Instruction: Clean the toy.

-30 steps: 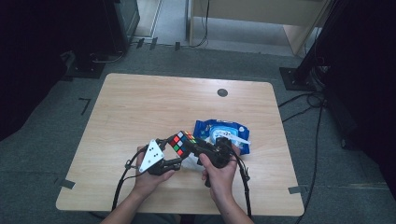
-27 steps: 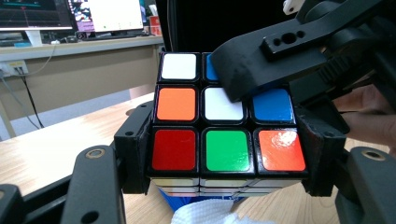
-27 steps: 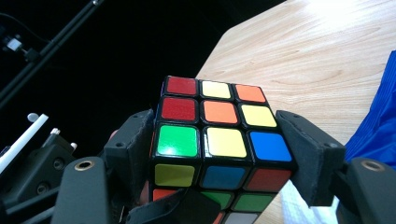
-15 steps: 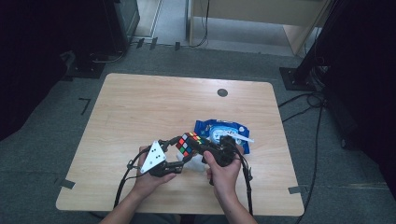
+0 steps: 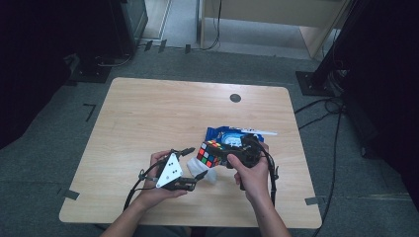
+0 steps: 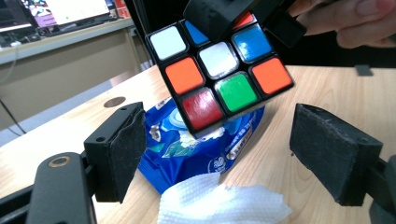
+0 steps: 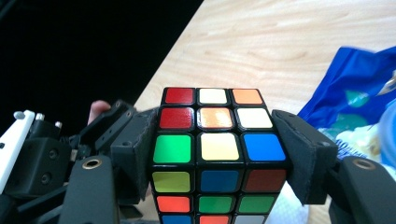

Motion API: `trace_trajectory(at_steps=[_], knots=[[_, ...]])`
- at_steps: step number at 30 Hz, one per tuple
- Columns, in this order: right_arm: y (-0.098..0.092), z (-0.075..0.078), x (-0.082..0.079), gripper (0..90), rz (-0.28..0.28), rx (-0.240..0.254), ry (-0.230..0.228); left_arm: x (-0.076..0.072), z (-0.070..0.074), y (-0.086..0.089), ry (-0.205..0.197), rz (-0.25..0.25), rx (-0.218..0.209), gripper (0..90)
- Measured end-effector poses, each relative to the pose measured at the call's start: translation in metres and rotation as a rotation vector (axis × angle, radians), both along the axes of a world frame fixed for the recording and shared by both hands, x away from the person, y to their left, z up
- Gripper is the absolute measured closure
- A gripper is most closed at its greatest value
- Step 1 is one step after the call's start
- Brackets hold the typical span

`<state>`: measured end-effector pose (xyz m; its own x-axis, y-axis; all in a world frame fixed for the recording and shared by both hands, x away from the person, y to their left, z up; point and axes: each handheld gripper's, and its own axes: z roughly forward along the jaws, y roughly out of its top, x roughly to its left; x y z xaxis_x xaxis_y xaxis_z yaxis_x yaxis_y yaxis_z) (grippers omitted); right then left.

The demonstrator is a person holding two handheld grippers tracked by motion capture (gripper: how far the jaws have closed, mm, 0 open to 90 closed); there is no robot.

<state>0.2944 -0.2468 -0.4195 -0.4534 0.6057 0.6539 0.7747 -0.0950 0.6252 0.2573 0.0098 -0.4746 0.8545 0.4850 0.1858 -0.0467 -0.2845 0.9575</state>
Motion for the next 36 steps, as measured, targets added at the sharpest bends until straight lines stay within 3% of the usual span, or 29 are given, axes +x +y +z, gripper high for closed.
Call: trace_trajectory(at_steps=[7,13,26,32,36], knots=[[0.009,0.003,-0.001,34.6,0.074,-0.031,0.031,0.0,0.0,0.002,-0.059,0.002,0.055,18.0],[0.012,0.005,-0.001,34.6,0.144,-0.069,0.06,-0.004,-0.002,-0.002,-0.134,-0.016,0.125,18.3],[0.021,-0.001,-0.001,34.6,0.184,-0.121,0.08,-0.01,-0.003,-0.009,-0.146,-0.063,0.143,16.6],[0.028,-0.004,-0.001,34.6,0.207,-0.129,0.087,-0.014,-0.004,-0.014,-0.121,-0.126,0.143,30.4],[0.031,-0.006,-0.001,34.3,0.211,-0.128,0.084,-0.012,-0.003,-0.011,-0.084,-0.136,0.125,31.8]])
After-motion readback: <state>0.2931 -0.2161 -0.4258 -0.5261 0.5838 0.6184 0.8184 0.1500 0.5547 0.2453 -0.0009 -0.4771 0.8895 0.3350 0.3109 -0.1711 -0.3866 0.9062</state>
